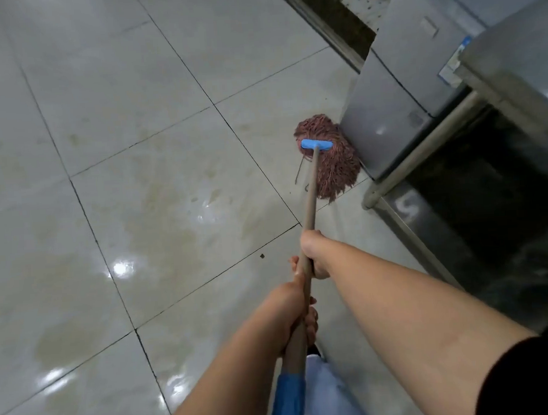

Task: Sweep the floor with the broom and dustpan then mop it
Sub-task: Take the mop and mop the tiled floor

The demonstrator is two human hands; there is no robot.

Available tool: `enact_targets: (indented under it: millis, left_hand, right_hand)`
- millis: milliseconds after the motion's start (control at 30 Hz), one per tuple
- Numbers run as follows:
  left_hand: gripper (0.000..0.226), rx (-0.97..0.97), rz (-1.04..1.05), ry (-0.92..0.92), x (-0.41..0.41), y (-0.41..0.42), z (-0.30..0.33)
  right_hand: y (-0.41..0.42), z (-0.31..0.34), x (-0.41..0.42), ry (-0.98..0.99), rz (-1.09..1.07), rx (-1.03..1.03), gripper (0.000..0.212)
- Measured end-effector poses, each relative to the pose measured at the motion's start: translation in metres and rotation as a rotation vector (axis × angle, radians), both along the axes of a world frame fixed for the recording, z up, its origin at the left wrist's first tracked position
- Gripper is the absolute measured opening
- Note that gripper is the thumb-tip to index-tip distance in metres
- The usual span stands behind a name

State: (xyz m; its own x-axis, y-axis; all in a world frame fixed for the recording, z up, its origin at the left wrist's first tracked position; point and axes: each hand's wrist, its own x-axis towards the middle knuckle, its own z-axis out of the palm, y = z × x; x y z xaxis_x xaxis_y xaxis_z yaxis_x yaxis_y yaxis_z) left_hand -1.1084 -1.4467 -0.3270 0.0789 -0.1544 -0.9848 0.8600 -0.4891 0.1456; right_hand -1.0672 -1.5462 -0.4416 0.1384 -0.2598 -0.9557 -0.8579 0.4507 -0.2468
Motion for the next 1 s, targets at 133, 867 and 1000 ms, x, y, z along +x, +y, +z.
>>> enact_targets:
  millis: [133, 867, 1000]
  left_hand:
    - [0.062, 0.044, 0.058, -0.008, -0.022, 0.006, 0.011]
    - [0.066, 0.127, 0.089, -0.030, -0.230, 0.268, 0.048]
    - [0.061, 0.097, 0.125, -0.024, -0.225, 0.278, 0.047]
  right_hand:
    - [0.011, 0.005, -0.019, 0.013, 0.143, -0.061, 0.030]
    - [0.283, 0.042, -0.224, -0.019, 0.252, 0.118, 0.047]
    - [0.292, 0.042, -0.216, -0.016, 0.313, 0.061, 0.047]
